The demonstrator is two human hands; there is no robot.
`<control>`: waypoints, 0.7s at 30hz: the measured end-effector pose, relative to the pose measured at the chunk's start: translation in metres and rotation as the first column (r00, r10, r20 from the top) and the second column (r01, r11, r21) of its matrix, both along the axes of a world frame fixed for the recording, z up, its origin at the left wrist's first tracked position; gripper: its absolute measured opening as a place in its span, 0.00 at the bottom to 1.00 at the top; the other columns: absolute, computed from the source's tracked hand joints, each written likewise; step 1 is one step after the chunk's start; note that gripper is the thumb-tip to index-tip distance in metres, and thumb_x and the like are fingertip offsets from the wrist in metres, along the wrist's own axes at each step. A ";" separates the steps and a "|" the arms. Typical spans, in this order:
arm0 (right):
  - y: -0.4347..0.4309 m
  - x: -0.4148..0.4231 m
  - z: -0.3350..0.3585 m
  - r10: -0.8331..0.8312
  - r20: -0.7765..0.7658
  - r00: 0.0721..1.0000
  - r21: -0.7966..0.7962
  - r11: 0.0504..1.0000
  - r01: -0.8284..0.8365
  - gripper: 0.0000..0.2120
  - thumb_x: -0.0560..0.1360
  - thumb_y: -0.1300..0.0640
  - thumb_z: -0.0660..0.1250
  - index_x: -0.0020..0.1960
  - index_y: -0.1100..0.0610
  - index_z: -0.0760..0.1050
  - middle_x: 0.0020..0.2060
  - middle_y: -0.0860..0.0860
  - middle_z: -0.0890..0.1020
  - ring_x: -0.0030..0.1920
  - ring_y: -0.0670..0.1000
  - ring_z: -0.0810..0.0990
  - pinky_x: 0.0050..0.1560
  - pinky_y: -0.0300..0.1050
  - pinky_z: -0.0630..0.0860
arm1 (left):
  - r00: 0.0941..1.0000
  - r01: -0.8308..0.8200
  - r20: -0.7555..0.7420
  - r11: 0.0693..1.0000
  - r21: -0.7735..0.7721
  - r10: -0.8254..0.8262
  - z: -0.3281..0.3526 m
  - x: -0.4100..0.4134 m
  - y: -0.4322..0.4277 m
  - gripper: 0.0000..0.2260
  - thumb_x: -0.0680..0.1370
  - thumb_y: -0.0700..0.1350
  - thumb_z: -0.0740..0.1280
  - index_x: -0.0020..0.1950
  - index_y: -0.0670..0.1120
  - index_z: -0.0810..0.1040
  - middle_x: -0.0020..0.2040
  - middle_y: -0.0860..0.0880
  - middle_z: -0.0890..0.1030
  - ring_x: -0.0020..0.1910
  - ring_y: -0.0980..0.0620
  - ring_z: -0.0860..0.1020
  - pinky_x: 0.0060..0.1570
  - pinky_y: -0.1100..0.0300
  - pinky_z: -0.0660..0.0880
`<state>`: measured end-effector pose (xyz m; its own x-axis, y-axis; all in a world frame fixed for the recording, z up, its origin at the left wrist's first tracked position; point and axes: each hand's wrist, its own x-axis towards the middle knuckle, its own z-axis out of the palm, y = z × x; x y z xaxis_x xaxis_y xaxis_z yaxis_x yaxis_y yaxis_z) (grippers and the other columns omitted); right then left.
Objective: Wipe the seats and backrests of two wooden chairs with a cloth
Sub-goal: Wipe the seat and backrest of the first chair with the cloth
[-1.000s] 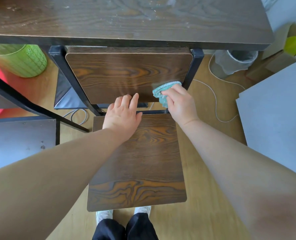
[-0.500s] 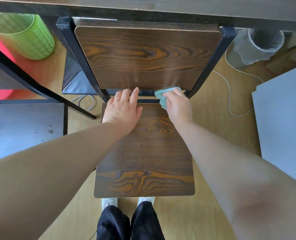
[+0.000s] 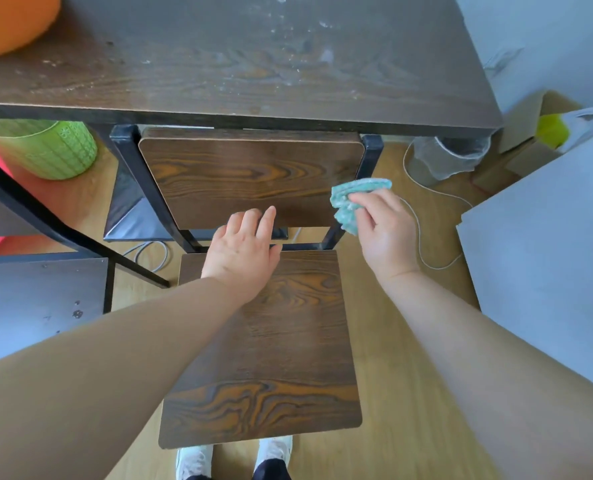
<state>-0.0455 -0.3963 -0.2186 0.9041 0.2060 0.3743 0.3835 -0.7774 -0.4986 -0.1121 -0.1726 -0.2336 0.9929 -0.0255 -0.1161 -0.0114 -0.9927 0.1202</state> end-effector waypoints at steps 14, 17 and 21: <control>-0.002 0.035 0.013 0.061 0.056 0.997 -0.115 0.992 -0.055 0.08 0.77 0.64 0.66 0.55 0.60 0.80 0.53 0.56 0.80 0.53 0.54 0.80 0.49 0.42 0.79 | 1.000 0.009 0.009 1.000 -0.023 -0.009 0.000 0.000 -0.012 0.28 0.81 0.54 0.57 0.78 0.45 0.56 0.69 0.44 0.69 0.65 0.42 0.68 0.60 0.48 0.70; -0.002 0.030 -0.008 0.032 0.022 0.999 -0.110 0.993 -0.029 0.08 0.77 0.64 0.65 0.54 0.60 0.80 0.52 0.55 0.80 0.52 0.55 0.80 0.48 0.41 0.78 | 1.000 0.010 -0.023 1.000 -0.022 -0.010 -0.013 -0.003 -0.010 0.28 0.82 0.55 0.56 0.78 0.46 0.54 0.70 0.45 0.68 0.66 0.43 0.67 0.62 0.48 0.68; -0.002 0.025 -0.040 0.024 -0.004 1.000 -0.105 0.994 -0.024 0.08 0.76 0.65 0.64 0.52 0.60 0.80 0.50 0.55 0.80 0.50 0.54 0.80 0.44 0.39 0.77 | 0.998 -0.009 -0.069 0.999 -0.036 0.006 -0.032 -0.005 -0.005 0.28 0.82 0.55 0.55 0.79 0.46 0.53 0.70 0.45 0.66 0.67 0.43 0.65 0.64 0.48 0.66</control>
<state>-0.0201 -0.3986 -0.2585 0.8994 0.2655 0.3473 0.4014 -0.8162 -0.4155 -0.1176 -0.1775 -0.2657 0.9827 -0.0235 -0.1836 0.0056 -0.9877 0.1565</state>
